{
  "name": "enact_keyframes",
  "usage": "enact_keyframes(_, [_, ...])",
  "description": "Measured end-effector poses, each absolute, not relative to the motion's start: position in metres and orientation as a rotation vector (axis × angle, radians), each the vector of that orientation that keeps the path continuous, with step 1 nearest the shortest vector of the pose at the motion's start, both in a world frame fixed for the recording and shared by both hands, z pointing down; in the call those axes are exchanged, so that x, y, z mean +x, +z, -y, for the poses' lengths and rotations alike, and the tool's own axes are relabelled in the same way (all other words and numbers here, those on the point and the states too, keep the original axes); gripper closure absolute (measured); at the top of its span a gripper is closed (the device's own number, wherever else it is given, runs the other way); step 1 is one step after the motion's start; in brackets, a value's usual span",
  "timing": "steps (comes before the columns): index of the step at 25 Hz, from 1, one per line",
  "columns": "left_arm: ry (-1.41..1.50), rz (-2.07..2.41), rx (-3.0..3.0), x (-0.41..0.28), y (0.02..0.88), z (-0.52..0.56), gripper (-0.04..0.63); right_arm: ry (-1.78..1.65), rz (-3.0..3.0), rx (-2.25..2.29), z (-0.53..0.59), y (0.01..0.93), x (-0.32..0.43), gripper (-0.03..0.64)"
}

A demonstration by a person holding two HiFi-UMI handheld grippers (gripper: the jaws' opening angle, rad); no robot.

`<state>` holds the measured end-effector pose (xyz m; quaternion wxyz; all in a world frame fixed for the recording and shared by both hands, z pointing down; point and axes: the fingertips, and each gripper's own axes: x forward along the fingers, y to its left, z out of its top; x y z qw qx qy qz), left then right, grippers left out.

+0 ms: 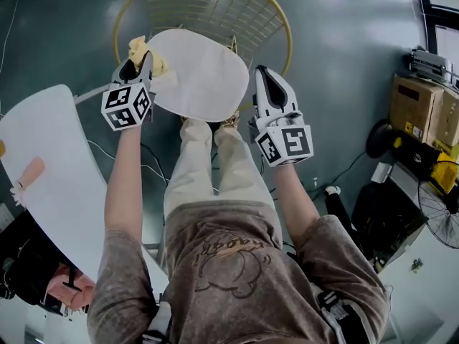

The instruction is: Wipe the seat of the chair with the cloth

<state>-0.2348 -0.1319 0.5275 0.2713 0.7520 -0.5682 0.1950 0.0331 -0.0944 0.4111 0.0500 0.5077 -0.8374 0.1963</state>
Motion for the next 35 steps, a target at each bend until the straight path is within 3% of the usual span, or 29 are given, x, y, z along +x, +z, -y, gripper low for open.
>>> enact_keyframes(10, [0.842,1.43,1.932,-0.239,0.637,0.155,0.476,0.64,2.534,1.56,0.084,0.434,0.03,0.589])
enact_keyframes(18, [0.916,1.43,1.861,-0.246,0.686,0.174,0.476,0.679,2.512,1.571,0.083,0.455,0.033,0.589])
enact_keyframes(35, [0.937,1.34,1.858,-0.234,0.714,0.2,0.474,0.709,2.483,1.575,0.081,0.478,0.043,0.589])
